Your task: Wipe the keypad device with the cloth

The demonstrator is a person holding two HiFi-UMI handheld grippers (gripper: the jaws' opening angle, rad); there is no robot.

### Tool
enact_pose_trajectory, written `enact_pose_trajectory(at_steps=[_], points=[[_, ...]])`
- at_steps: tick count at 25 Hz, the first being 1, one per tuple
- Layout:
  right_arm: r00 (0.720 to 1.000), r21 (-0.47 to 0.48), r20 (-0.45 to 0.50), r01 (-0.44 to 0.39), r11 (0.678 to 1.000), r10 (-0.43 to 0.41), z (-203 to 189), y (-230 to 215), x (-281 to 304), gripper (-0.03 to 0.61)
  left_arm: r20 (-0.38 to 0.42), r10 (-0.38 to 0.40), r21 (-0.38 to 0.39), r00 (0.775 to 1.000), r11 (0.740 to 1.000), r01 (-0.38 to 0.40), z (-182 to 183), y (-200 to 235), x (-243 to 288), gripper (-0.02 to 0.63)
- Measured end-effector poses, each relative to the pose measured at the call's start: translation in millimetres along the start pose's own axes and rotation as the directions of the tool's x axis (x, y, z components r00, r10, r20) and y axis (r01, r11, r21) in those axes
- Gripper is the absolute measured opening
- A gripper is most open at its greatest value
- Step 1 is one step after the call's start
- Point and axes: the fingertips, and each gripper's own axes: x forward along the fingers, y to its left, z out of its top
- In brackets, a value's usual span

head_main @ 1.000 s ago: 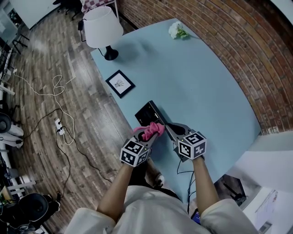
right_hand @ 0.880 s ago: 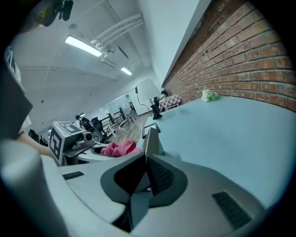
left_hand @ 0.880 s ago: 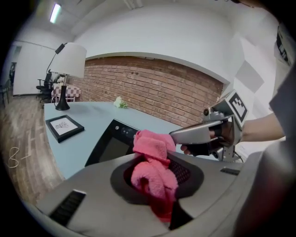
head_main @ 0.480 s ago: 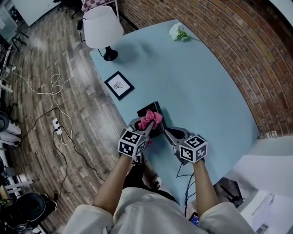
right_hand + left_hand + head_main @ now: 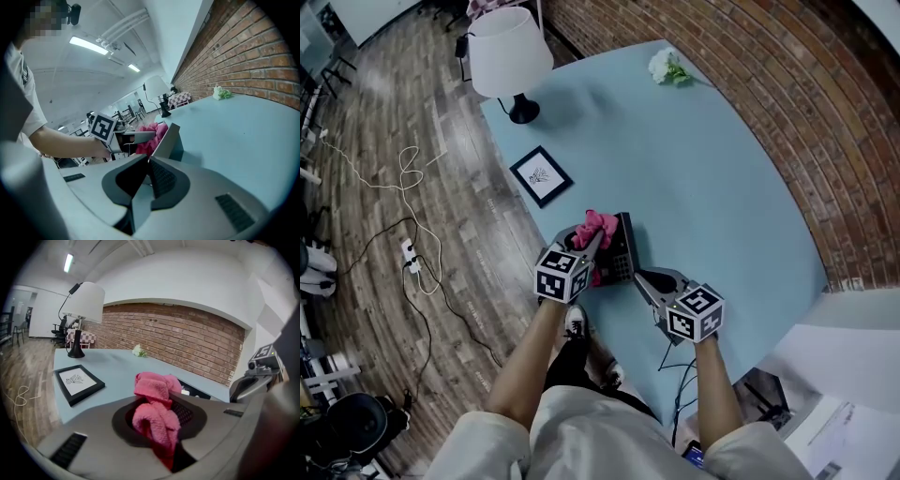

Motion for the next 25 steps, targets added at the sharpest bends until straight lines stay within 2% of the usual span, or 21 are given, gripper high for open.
enact_pose_trajectory(at_steps=[5, 10, 18, 25], points=[[1.0, 0.005, 0.002, -0.003, 1.0, 0.003, -0.6, -0.5, -0.2, 0.04, -0.012, 0.05, -0.057, 0.999, 0.997, -0.05, -15.0, 21.0, -2.3, 0.104], [1.0, 0.006, 0.004, -0.003, 1.0, 0.003, -0.4, -0.9, 0.1, 0.04, -0.05, 0.066, -0.078, 0.997, 0.995, -0.07, -34.2, 27.1, -10.1, 0.104], [1.0, 0.017, 0.003, 0.001, 1.0, -0.001, -0.4, -1.9, 0.8, 0.04, -0.098, 0.041, -0.091, 0.994, 0.995, -0.05, -60.9, 10.3, -28.8, 0.101], [1.0, 0.015, 0.002, 0.007, 1.0, -0.008, -0.1, -1.4, -0.1, 0.04, -0.107, 0.008, -0.133, 0.994, 0.991, -0.022, -79.6, -23.1, -49.3, 0.097]])
